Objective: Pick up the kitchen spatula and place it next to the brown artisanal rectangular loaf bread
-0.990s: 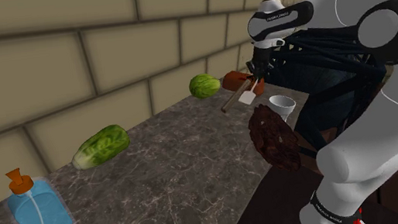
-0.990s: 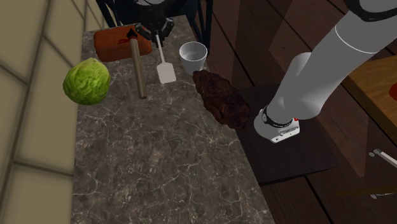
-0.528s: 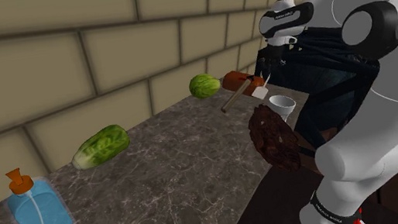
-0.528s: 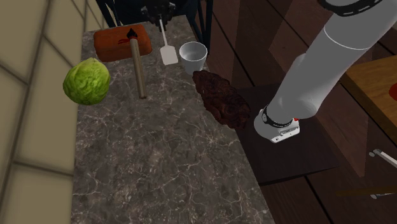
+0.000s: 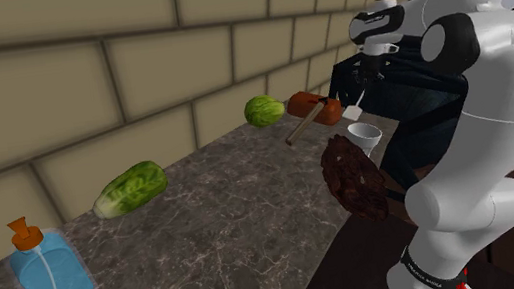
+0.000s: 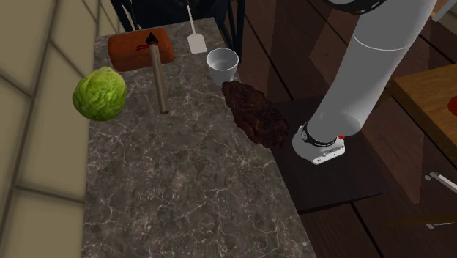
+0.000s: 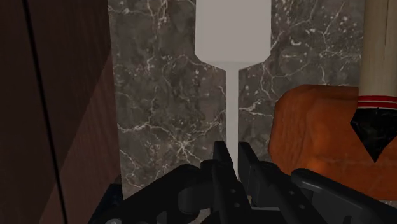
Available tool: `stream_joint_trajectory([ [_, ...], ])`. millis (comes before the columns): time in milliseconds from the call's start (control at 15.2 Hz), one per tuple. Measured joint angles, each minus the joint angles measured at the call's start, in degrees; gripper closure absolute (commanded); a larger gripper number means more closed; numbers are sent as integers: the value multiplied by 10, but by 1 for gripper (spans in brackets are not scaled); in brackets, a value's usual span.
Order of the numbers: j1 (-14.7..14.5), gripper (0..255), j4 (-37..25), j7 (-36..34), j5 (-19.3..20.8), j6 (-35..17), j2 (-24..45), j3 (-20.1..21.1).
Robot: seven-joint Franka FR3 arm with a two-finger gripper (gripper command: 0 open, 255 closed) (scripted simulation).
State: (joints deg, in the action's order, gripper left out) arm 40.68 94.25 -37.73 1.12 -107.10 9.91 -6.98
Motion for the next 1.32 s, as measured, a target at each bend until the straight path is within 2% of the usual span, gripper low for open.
stream_joint_trajectory([
  [330, 37, 255, -97, 56, -17, 23, 73, -18],
  [462, 44, 255, -105, 67, -21, 19, 85, -21],
  [1320, 44, 255, -28, 68, -23, -72, 100, -20],
])
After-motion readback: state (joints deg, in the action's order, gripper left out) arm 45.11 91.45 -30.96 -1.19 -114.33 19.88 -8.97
